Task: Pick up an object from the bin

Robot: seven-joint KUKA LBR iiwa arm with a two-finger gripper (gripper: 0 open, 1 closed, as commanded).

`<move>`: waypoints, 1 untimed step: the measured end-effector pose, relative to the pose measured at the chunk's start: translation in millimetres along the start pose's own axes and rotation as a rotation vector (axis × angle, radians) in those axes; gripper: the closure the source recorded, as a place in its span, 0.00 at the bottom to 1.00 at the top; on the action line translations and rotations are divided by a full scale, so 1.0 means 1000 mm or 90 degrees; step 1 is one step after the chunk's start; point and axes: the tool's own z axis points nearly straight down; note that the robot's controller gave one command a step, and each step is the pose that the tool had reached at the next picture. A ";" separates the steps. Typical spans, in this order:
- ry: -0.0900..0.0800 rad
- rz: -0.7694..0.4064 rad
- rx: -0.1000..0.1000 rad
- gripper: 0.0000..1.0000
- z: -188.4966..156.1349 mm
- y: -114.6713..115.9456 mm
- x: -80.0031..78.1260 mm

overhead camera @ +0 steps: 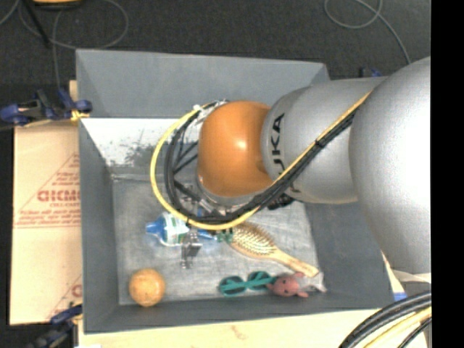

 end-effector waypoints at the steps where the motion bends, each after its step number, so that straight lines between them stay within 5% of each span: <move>1: 0.003 0.002 0.002 0.00 0.074 -0.061 -0.034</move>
Offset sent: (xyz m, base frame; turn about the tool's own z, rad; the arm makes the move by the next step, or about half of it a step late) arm 0.0245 -0.0759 -0.0729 0.0117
